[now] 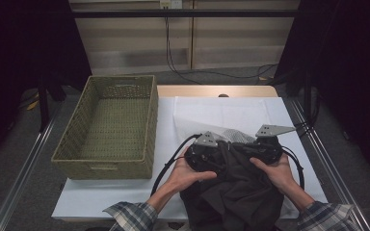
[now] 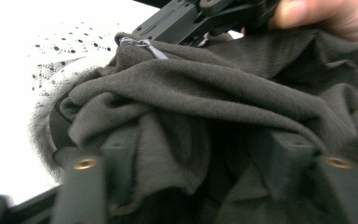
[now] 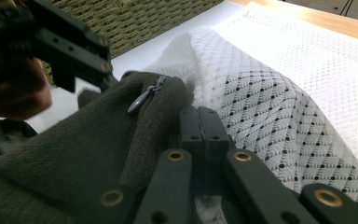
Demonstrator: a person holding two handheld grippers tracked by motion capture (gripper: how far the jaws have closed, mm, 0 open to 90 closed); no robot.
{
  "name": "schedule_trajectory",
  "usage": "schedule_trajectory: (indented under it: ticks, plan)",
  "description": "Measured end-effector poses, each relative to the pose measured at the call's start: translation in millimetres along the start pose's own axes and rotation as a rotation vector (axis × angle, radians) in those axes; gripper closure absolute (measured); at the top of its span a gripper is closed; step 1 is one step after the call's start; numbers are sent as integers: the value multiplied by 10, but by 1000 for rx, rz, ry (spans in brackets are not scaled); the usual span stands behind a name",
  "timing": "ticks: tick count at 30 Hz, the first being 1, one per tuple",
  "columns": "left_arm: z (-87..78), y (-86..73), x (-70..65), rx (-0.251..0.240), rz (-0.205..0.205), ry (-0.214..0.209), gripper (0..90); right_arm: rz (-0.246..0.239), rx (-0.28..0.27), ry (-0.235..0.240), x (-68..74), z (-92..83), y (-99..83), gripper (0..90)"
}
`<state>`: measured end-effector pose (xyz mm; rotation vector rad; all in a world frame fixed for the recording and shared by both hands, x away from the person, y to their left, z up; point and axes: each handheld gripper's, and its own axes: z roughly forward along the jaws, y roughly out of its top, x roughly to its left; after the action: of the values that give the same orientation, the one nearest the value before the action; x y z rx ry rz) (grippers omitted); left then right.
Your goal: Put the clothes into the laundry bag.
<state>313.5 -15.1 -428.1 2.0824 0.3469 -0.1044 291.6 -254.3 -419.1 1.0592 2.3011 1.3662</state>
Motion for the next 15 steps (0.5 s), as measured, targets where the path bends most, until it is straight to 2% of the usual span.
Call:
schedule_trajectory:
  ticks: [2,6,9,10,11,13,14,15]
  plan:
    - [33,1,-20,-8,0,-15,270,-2,3,3,6,6,3,900]
    - [170,14,-67,16,34,11,198,4,7,-2,-16,17,0,900]
    - [320,9,-32,47,24,36,169,7,5,-1,-26,36,8,900]
    - [384,-7,-24,65,27,58,192,6,2,1,-26,40,15,900]
    - [440,-27,-14,73,44,77,291,7,-5,12,-23,36,24,900]
    - [505,-48,28,72,28,108,455,-5,-10,31,14,16,50,900]
    - [506,-44,46,80,36,118,576,-13,-14,38,38,-3,71,900]
    - [517,-42,80,81,36,128,625,-16,-20,45,56,-18,91,900]
